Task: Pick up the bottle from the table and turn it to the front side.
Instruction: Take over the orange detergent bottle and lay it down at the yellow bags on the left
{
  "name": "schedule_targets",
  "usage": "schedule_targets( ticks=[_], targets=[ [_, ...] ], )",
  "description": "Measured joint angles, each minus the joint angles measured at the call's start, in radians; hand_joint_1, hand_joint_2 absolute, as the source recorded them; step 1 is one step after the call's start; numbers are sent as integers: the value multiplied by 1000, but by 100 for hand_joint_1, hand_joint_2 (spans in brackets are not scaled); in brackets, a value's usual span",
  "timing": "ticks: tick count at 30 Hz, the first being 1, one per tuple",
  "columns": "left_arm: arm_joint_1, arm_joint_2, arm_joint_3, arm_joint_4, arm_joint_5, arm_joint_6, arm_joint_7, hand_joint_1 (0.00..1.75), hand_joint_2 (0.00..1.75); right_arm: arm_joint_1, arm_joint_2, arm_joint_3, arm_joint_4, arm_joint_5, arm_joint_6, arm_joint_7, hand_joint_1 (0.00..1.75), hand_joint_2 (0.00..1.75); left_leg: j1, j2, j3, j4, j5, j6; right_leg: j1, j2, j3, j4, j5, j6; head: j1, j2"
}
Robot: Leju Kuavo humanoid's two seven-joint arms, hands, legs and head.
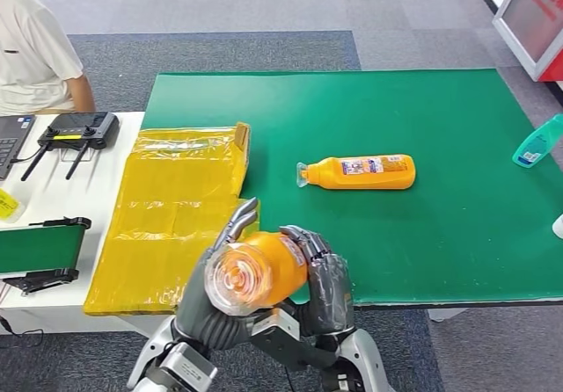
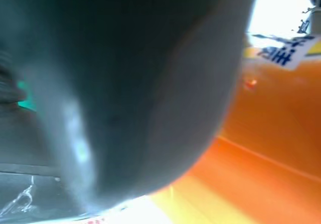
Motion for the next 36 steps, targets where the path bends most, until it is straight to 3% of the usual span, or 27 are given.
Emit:
schedule_targets(
  ticks=[11, 23, 29, 30, 33, 34, 36],
  targets=[
    [4, 0, -9, 2, 14, -2, -3, 0, 175, 11, -1, 2, -14, 7, -13, 1, 175, 175, 0, 0, 0, 0, 0, 0, 0, 0, 0, 0, 0, 0, 0, 0],
    [-2, 0, -22, 7, 113, -33, -25, 0, 175, 28, -9, 3, -18, -44, -20, -70, 175, 175, 0, 0, 0, 0, 0, 0, 0, 0, 0, 0, 0, 0, 0, 0],
    [-6, 0, -31, 17, 120, -45, -20, 12, 175, 35, -12, -2, -18, -15, -32, -78, 175, 175, 0, 0, 0, 0, 0, 0, 0, 0, 0, 0, 0, 0, 0, 0],
    [-7, 0, -32, 17, 121, -47, -19, 30, 175, 36, -12, -2, -18, -12, -33, -78, 175, 175, 0, 0, 0, 0, 0, 0, 0, 0, 0, 0, 0, 0, 0, 0],
    [-8, 0, -33, 18, 124, -50, -19, 148, 175, 37, -13, -4, -17, -8, -34, -78, 175, 175, 0, 0, 0, 0, 0, 0, 0, 0, 0, 0, 0, 0, 0, 0],
    [-8, 0, -34, 18, 124, -51, -19, 171, 175, 37, -13, -4, -16, -6, -34, -78, 175, 175, 0, 0, 0, 0, 0, 0, 0, 0, 0, 0, 0, 0, 0, 0],
    [-7, 0, -34, 18, 126, -54, -19, 175, 175, 37, -14, -4, -15, 2, -36, -76, 175, 175, 0, 0, 0, 0, 0, 0, 0, 0, 0, 0, 0, 0, 0, 0]
  ],
)
